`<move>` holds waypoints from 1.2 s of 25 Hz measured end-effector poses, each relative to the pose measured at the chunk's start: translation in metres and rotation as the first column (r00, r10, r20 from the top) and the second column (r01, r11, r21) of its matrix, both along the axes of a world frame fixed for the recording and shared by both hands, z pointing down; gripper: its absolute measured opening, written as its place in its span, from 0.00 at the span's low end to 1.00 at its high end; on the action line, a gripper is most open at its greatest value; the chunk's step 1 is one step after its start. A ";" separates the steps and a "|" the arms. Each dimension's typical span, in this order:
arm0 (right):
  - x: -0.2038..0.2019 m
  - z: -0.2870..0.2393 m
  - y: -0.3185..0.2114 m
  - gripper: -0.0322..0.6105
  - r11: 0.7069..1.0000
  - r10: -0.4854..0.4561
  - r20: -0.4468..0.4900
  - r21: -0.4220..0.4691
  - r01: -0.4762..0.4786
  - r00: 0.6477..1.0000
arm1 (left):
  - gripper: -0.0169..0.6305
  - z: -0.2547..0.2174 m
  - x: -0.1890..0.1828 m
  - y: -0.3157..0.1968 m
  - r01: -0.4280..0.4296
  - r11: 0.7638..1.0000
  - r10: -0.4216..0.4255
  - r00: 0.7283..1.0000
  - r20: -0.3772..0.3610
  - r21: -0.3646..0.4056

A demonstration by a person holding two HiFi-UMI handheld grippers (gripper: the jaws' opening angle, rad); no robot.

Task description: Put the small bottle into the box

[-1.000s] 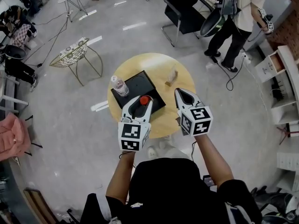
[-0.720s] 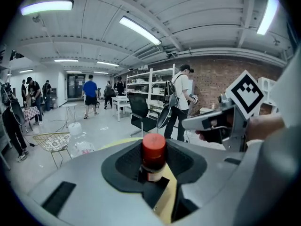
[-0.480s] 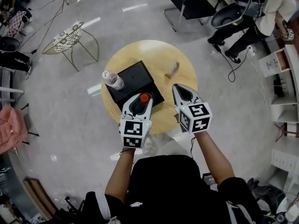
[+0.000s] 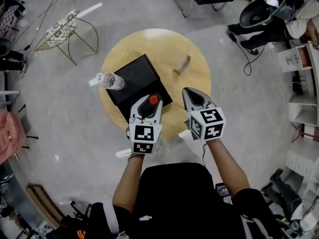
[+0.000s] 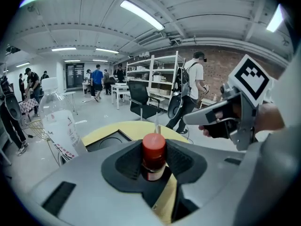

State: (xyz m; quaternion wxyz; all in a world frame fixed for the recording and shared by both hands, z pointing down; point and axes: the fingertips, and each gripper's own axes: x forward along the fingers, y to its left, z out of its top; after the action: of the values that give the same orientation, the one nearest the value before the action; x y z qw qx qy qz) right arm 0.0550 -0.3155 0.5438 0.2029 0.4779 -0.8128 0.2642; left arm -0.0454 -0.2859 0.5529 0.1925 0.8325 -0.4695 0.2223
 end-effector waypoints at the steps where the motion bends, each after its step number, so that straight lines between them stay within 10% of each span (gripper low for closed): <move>1: 0.001 0.005 0.001 0.05 1.000 -0.001 -0.002 -0.006 0.001 1.000 | 0.26 0.005 0.001 0.000 0.000 1.000 0.000 1.000 0.000 -0.004; 30: 0.019 0.088 -0.015 0.05 0.991 -0.022 -0.058 -0.136 0.014 0.998 | 0.26 0.102 0.013 -0.029 0.022 0.993 -0.019 0.999 0.030 -0.117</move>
State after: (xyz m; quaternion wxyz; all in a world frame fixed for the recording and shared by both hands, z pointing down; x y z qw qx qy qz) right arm 0.0738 -0.3308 0.6313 0.2614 0.4635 -0.7907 0.3026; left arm -0.0325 -0.3147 0.6545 0.2365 0.8117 -0.4669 0.2593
